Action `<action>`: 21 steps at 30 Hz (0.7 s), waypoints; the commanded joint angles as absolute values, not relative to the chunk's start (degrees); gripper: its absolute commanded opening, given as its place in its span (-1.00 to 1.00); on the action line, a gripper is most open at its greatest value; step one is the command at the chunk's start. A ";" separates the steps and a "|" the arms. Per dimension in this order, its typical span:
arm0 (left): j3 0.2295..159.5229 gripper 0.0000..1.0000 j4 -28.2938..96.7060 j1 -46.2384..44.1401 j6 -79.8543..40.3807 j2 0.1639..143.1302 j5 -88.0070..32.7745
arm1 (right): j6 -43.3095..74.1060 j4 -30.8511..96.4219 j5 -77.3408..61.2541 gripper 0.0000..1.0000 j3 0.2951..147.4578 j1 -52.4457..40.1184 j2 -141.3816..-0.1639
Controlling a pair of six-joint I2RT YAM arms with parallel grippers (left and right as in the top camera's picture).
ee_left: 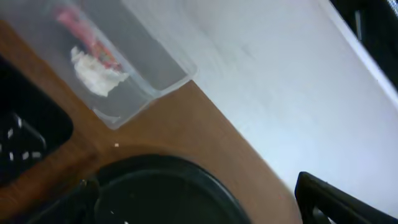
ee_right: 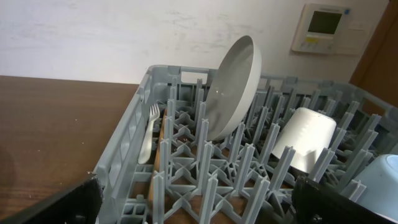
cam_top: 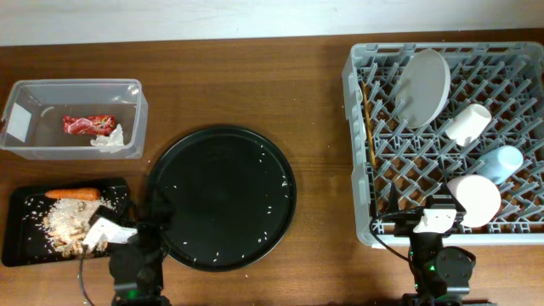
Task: Sort waste into correct bins and load items into the dishwasher rack
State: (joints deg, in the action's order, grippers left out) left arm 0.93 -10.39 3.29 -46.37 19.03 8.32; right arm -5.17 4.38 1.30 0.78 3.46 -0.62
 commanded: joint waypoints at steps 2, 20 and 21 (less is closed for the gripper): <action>0.56 0.98 -8.10 0.21 -17.56 12.03 7.70 | -5.56 4.58 1.80 0.97 0.32 3.88 -0.19; 0.56 0.98 4.23 -2.94 4.86 1.69 8.16 | -5.56 4.58 1.80 0.97 0.32 3.88 -0.19; 0.56 0.99 4.23 -2.94 4.84 1.63 8.16 | -5.56 4.58 1.80 0.97 0.32 3.88 -0.19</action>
State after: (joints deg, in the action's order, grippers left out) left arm 0.80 4.10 -2.79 1.41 1.30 7.90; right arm -5.17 4.38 1.28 0.78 3.46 -0.62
